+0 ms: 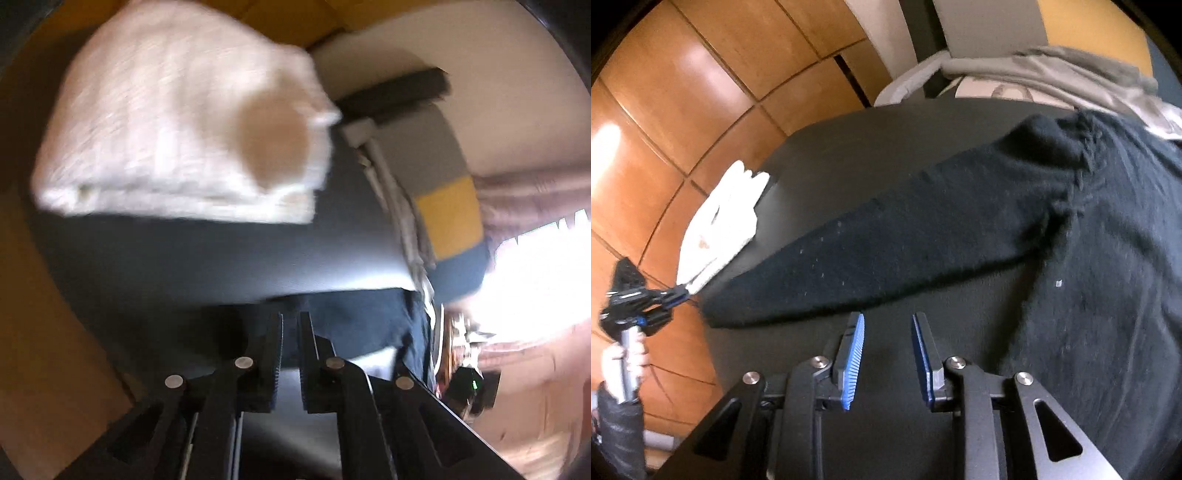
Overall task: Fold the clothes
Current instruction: 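Smooth the folded sweater strip with both grippers along the table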
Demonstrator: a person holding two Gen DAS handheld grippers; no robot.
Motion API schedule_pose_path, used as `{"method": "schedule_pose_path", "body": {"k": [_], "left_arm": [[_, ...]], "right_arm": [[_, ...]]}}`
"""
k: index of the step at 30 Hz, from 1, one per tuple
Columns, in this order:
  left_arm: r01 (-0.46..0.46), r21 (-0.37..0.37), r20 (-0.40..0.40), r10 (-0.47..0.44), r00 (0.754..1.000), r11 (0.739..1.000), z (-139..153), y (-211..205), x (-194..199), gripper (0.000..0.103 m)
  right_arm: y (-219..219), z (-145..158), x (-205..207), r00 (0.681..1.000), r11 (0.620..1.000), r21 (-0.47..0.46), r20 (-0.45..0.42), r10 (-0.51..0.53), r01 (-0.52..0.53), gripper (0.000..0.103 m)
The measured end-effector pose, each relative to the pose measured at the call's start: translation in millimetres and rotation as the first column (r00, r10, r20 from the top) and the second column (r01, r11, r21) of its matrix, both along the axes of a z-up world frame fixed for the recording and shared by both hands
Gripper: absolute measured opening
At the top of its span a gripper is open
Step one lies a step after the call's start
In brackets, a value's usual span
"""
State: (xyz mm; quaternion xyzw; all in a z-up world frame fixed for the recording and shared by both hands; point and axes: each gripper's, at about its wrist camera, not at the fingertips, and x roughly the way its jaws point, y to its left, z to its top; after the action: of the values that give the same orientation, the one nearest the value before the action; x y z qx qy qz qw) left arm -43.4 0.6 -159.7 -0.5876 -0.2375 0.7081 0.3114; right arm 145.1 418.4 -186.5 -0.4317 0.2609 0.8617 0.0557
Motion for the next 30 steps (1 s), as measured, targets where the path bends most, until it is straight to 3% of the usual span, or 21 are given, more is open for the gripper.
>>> {"method": "schedule_pose_path", "body": {"k": [1,4,8,10,13,16,18,22,25,29,30], "left_arm": [[-0.023,-0.034,-0.015,0.022,1.0,0.999,-1.3,-2.7,-0.7,0.006],[-0.026,0.023,-0.043,0.027,0.999,0.999,8.1,-7.9,6.8,0.01],[0.005,0.032,-0.175,0.001,0.985,0.999,32.9,6.9,25.6,0.013],[0.044,0.037,-0.204,-0.035,0.978,0.998,34.5,23.9,34.6,0.014],[0.118,-0.055,-0.172,-0.126,0.977,0.991,11.8,56.1,37.4,0.014],[0.118,-0.178,-0.119,-0.14,0.983,0.977,-21.4,81.9,32.2,0.012],[0.075,-0.149,-0.111,-0.092,0.99,0.986,-28.5,83.2,25.9,0.011],[0.059,-0.171,-0.122,-0.081,0.989,0.983,-28.5,87.0,17.0,0.011],[0.058,-0.244,-0.171,-0.102,0.98,0.968,-18.7,94.7,18.8,0.011],[0.056,-0.203,-0.266,-0.11,0.958,0.978,16.6,110.2,47.6,0.012],[0.096,-0.156,-0.274,-0.136,0.952,0.983,25.1,118.8,59.7,0.012]], "right_arm": [[-1.9,-0.6,0.7,1.0,1.0,-0.001,0.001,0.005,-0.005,0.028],[-9.3,4.6,-2.0,0.999,1.0,0.012,-0.026,0.024,-0.024,0.028],[-22.7,11.4,-25.3,0.997,0.996,0.061,-0.04,0.067,-0.064,0.028],[-30.6,8.4,-42.4,0.996,0.992,0.093,-0.018,0.083,-0.081,0.036],[-42.9,-3.3,-63.2,0.995,0.988,0.117,0.024,0.098,-0.1,0.04],[-53.4,-13.5,-79.1,0.993,0.985,0.128,0.052,0.109,-0.115,0.045],[-50.6,-10.3,-73.4,0.995,0.992,0.072,0.031,0.099,-0.101,0.046],[-30.4,3.9,-32.8,0.999,1.0,0.0,-0.034,0.021,-0.021,0.045],[5.8,13.2,34.8,0.991,0.993,-0.041,-0.064,-0.113,0.111,0.045],[49.4,14.7,141.7,0.951,0.952,-0.009,-0.011,-0.308,0.308,0.046],[54.5,14.0,162.4,0.94,0.94,0.012,0.007,-0.341,0.341,0.046]]}}
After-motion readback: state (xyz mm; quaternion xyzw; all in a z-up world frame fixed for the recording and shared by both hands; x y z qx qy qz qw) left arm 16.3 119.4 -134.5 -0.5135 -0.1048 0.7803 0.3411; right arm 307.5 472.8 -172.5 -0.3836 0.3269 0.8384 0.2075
